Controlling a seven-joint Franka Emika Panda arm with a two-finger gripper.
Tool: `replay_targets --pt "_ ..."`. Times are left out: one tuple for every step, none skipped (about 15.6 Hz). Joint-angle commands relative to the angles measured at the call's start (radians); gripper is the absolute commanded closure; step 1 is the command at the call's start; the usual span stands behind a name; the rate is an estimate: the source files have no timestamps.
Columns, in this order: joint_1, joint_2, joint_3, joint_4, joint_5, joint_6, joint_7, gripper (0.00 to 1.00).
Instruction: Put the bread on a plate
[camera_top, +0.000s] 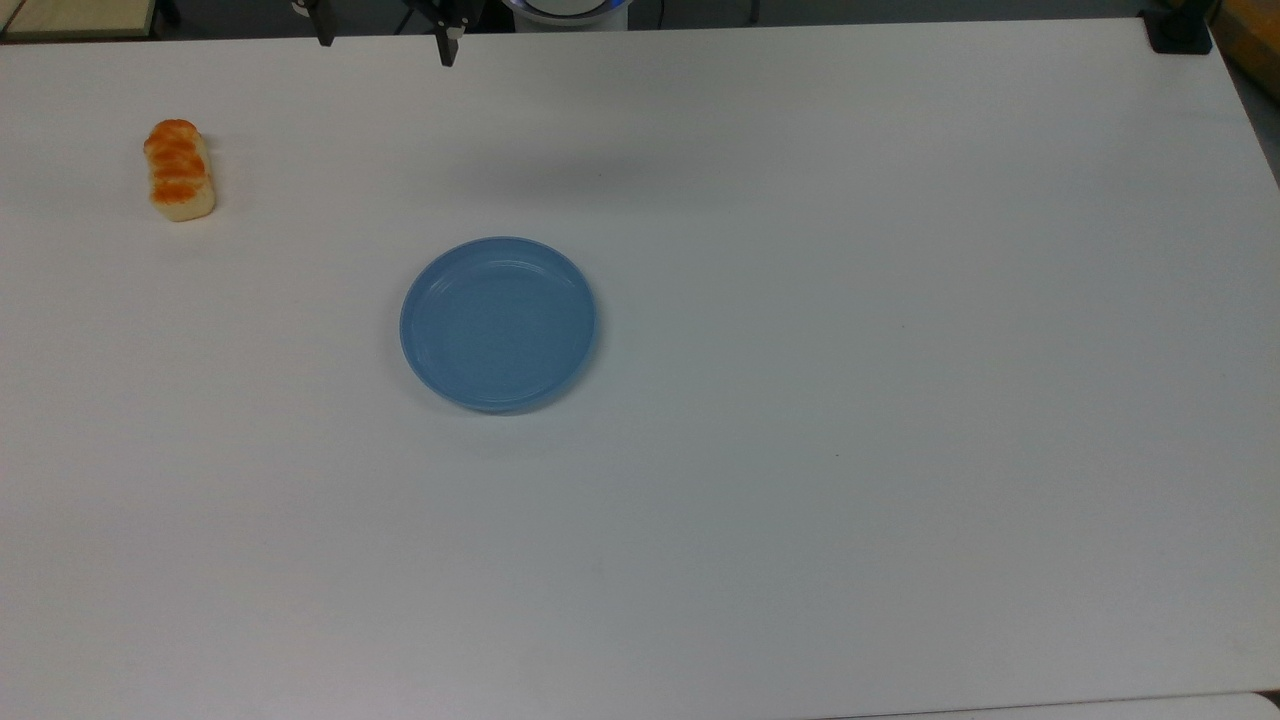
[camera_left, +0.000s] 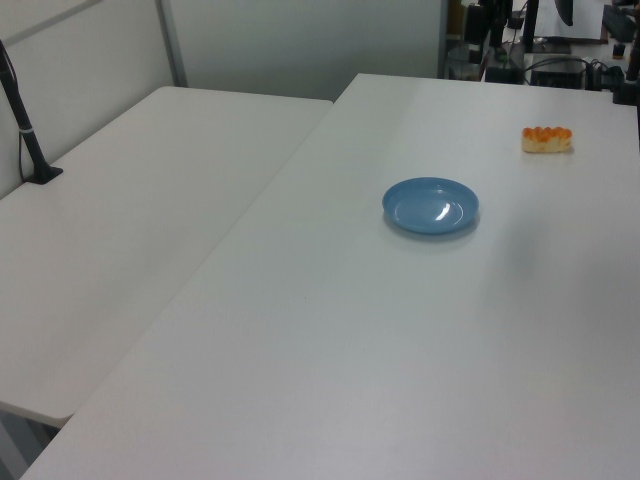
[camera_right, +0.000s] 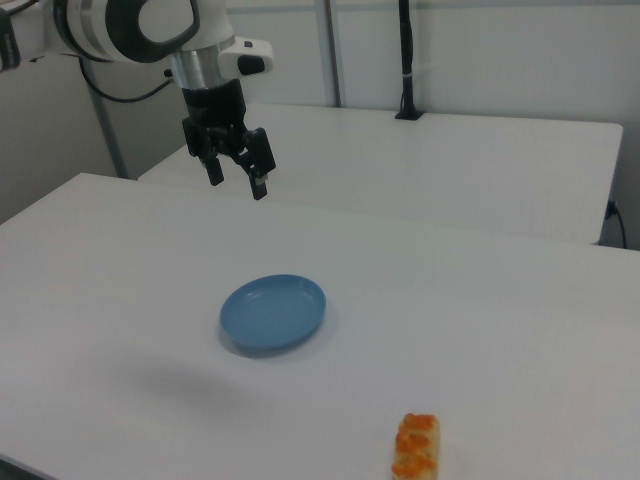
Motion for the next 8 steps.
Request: replay_targets --pt "0.012 -0.016 -0.009 -0.016 0.004 0.01 -0.021 0.0" --pt "0.012 -0.015 -0.006 -0.016 0.004 0.009 -0.021 0.0" --pt "0.012 -0.015 -0.006 -0.016 0.004 0.01 -0.023 0.0" --pt "0.012 -0.015 -0.006 -0.016 0.004 0.01 -0.035 0.0" --pt "0.012 -0.01 -0.006 -0.016 0.004 0.01 -0.063 0.0" --pt "0.012 -0.008 -0.004 -0.016 0.004 0.01 -0.08 0.0" --pt "0.012 -0.01 -0.004 -0.017 0.004 0.01 -0.078 0.0" --pt "0.012 -0.01 -0.004 -0.017 0.005 0.009 -0.072 0.0"
